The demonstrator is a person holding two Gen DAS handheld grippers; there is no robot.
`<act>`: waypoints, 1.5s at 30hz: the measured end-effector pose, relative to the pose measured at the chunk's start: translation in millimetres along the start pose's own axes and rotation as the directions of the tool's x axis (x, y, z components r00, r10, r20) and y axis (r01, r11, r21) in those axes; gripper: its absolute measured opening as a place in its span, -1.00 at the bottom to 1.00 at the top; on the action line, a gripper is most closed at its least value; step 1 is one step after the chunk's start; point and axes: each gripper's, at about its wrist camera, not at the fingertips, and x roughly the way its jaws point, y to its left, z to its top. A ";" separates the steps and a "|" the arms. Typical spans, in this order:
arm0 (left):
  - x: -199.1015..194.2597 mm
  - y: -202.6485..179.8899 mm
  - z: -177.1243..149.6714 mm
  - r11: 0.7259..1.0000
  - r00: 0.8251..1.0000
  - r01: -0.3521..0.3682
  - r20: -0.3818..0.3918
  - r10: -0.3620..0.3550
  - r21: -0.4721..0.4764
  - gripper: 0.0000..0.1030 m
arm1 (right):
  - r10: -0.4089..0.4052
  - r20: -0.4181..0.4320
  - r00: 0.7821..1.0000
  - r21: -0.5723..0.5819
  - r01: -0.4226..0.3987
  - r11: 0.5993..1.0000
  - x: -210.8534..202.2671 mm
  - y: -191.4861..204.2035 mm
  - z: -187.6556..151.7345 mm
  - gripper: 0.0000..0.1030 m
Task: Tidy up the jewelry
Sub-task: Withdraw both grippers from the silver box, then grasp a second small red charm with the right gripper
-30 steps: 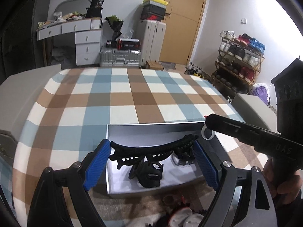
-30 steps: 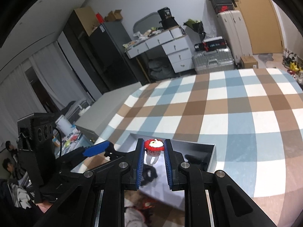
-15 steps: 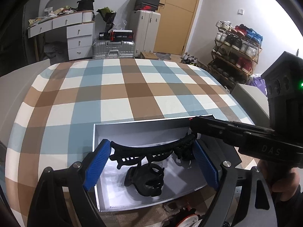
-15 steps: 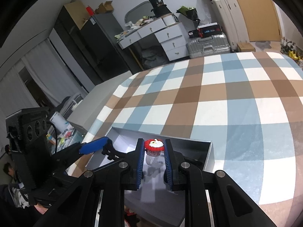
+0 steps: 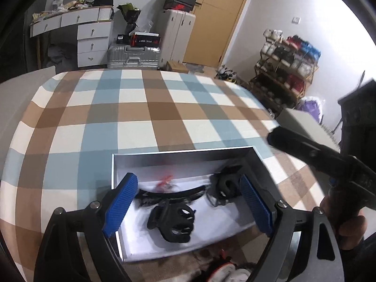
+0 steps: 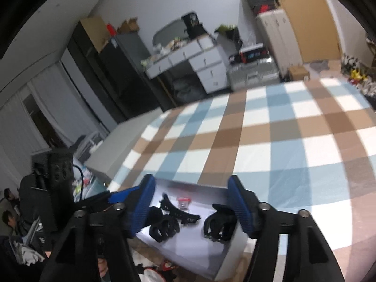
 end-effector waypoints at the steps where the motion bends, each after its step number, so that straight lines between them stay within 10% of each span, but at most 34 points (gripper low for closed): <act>1: -4.7 -0.3 -0.4 1.000 1.000 0.001 0.009 -0.001 -0.007 0.68 | -0.005 0.016 1.000 0.003 0.005 1.000 -6.2 0.5 0.2 0.37; 19: -82.4 -2.8 -55.4 0.973 0.946 -0.221 0.227 0.231 -0.070 0.95 | -0.065 0.123 0.990 -0.075 0.075 0.994 -79.0 39.3 -59.8 0.94; 45: -71.9 33.8 -126.2 0.951 0.962 -0.246 0.075 0.264 -0.189 0.97 | 0.010 -0.226 0.974 0.094 0.011 0.995 -2.1 28.1 -100.0 0.85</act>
